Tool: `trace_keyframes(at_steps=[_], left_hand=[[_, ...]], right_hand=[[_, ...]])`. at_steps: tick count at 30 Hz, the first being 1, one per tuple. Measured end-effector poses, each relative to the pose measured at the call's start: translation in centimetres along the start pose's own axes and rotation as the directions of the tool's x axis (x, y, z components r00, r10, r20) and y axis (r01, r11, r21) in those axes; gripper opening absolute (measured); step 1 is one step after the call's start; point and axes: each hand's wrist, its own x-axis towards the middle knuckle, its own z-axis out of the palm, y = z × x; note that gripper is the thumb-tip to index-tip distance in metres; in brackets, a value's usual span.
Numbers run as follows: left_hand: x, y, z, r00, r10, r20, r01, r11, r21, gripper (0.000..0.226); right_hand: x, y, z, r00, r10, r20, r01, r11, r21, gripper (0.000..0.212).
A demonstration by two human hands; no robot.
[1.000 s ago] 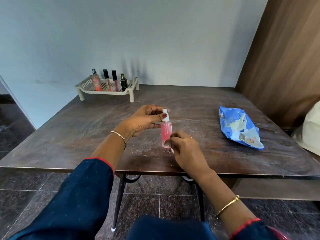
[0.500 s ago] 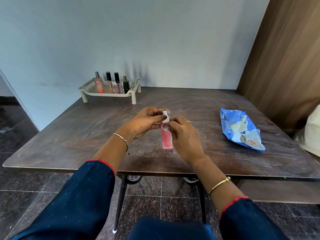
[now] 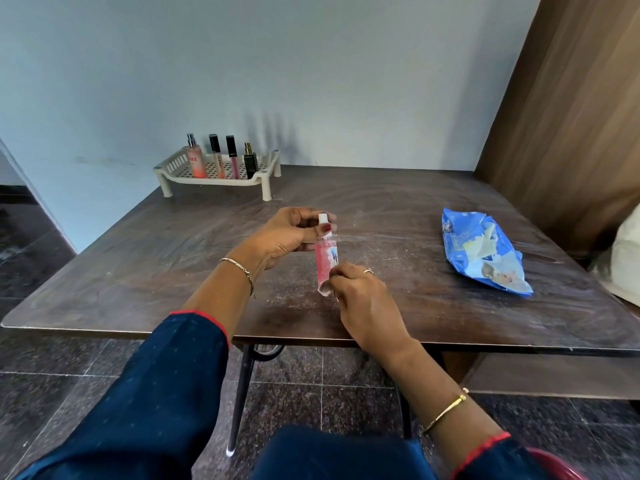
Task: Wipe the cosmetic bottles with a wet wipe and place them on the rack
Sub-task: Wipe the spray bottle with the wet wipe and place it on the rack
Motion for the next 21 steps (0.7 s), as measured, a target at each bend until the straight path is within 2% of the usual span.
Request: trace_keyframes(at_steps=[3, 6, 10, 12, 14, 16, 18, 19, 21], left_hand=[[-0.2, 0.0, -0.4, 1.0, -0.009, 0.022, 0.009, 1.0, -0.011, 0.028], [-0.5, 0.3, -0.6, 0.999, -0.001, 0.052, 0.002, 1.0, -0.029, 0.031], [-0.9, 0.5, -1.0, 0.997, -0.011, 0.073, 0.015, 0.998, -0.055, 0.032], [-1.0, 0.4, -1.4, 0.997, -0.021, 0.071, 0.025, 0.998, -0.062, 0.03], [-1.1, 0.2, -1.7, 0.998, -0.024, 0.064, 0.029, 0.997, -0.072, 0.028], [-1.3, 0.2, -1.8, 0.998, -0.021, 0.061, 0.026, 0.996, -0.085, 0.028], [-1.5, 0.3, -1.7, 0.998, -0.009, 0.063, 0.014, 0.997, -0.079, 0.028], [-1.5, 0.3, -1.6, 0.998, -0.002, 0.062, 0.006, 0.997, -0.072, 0.027], [-1.6, 0.3, -1.5, 0.999, 0.017, 0.049, -0.013, 0.998, -0.066, 0.027]], right_hand=[[0.4, -0.2, -0.2, 1.0, -0.02, -0.004, 0.02, 1.0, 0.021, 0.024], [1.5, -0.1, -0.3, 0.997, -0.021, -0.068, 0.022, 1.0, 0.018, 0.023], [3.2, 0.0, 0.0, 0.987, 0.04, -0.156, -0.031, 0.998, 0.06, 0.024], [3.3, 0.0, 0.4, 0.975, 0.12, -0.188, -0.091, 0.984, 0.155, 0.025], [3.3, 0.0, 0.7, 0.947, 0.278, -0.16, -0.21, 0.915, 0.346, 0.03], [3.7, 0.1, 1.0, 0.87, 0.484, -0.099, -0.356, 0.753, 0.554, 0.033], [4.2, 0.2, 1.2, 0.782, 0.621, -0.047, -0.451, 0.616, 0.646, 0.028], [4.2, 0.0, 1.2, 0.764, 0.643, -0.051, -0.466, 0.606, 0.645, 0.025], [4.0, -0.8, 1.0, 0.796, 0.589, -0.139, -0.423, 0.706, 0.568, 0.024]])
